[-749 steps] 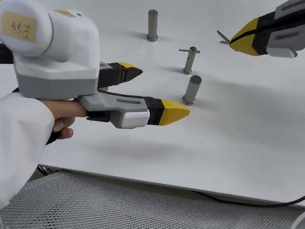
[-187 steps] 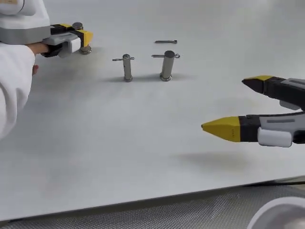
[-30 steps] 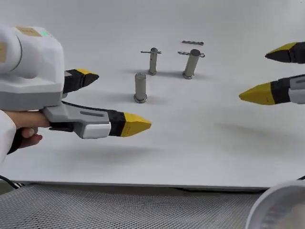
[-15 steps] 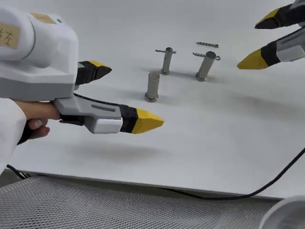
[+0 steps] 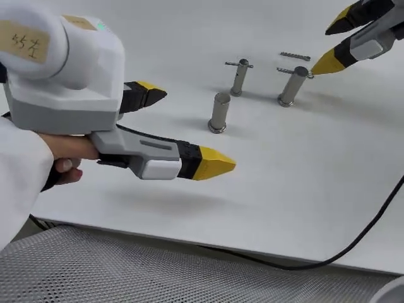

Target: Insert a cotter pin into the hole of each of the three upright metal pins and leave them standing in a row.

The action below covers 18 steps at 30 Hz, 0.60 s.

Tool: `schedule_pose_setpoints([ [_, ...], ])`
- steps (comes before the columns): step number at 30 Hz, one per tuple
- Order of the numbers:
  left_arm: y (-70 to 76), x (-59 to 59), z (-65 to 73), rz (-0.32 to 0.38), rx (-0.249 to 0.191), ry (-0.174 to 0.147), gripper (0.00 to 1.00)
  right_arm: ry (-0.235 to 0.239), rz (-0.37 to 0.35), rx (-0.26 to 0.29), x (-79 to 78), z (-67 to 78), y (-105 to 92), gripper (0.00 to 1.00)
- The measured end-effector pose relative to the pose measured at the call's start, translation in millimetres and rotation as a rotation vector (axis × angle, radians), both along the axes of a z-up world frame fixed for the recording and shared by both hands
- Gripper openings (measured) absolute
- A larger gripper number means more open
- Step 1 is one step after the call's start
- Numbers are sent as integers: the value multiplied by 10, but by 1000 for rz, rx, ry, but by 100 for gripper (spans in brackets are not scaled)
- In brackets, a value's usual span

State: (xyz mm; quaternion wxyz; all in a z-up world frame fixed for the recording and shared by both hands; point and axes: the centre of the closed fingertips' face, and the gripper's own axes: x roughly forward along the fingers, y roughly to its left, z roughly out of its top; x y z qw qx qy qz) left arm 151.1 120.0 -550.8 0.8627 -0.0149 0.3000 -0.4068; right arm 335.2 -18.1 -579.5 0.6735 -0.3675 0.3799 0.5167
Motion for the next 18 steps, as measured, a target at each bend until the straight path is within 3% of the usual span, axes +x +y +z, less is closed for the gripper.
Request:
schedule_pose_setpoints([
  [7, -7, -13, -1, 1, -8, 7, 90, -1, 32, -38, 157, -108, 83, 34],
  [14, -10, -32, -4, 2, -15, 16, 87, 17, 27, -48, 221, -204, 151, 11],
  [18, -23, -30, 14, 2, -25, 12, 85, 22, 12, -44, 262, -254, 167, 5],
])
